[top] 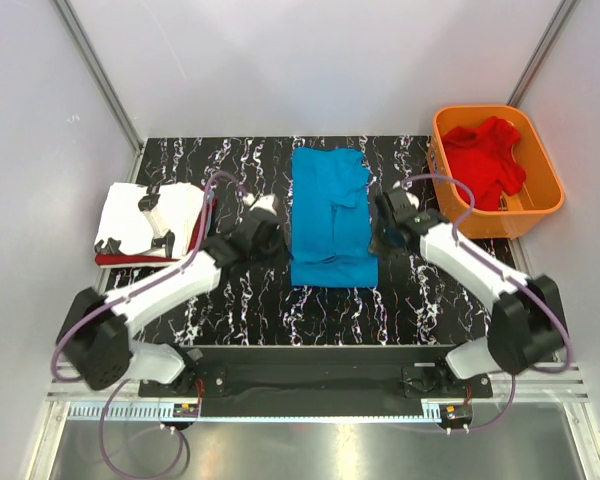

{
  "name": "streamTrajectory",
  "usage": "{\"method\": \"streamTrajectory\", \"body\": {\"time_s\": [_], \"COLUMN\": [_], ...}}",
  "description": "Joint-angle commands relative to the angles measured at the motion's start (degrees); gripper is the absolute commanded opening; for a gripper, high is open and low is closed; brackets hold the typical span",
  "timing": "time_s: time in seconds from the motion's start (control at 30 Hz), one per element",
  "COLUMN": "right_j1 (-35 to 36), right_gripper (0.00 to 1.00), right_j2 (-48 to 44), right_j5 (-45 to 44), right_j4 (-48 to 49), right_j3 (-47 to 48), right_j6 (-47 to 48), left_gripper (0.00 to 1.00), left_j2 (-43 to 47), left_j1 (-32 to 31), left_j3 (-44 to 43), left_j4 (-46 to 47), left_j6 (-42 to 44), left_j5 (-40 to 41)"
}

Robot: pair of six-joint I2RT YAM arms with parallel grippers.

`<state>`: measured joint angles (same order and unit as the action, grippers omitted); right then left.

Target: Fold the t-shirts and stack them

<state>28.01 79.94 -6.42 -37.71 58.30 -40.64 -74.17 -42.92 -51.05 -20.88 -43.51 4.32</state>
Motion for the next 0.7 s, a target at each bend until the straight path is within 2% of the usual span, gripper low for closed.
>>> {"method": "streamTrajectory", "body": {"time_s": [0.0,0.33,0.5,0.67], "right_j1": [-3.1,-9.4,-10.3,-11.7], "right_gripper": [0.00,0.00,0.00,0.00], "right_j2": [5.2,20.7,26.0,29.2], "right_j5": [1.2,3.9,4.6,5.0], "right_j4": [4.2,8.6,5.9,5.3], "right_j3": [7.7,21.4,29.5,33.9], "right_j6": [5.3,8.8,10.2,11.0], "left_gripper": [0.00,0.00,0.00,0.00], "left_j2": [-6.3,-22.9,-27.2,-30.6], "left_j1": [2.8,10.4,12.8,13.9], "left_j3": [-5.9,-19.8,-23.4,-29.0], "left_j4": [1.0,1.9,3.7,2.6], "left_j6": [4.3,7.6,8.8,11.2], "left_j5": [-2.5,-3.9,-7.4,-7.0]}}
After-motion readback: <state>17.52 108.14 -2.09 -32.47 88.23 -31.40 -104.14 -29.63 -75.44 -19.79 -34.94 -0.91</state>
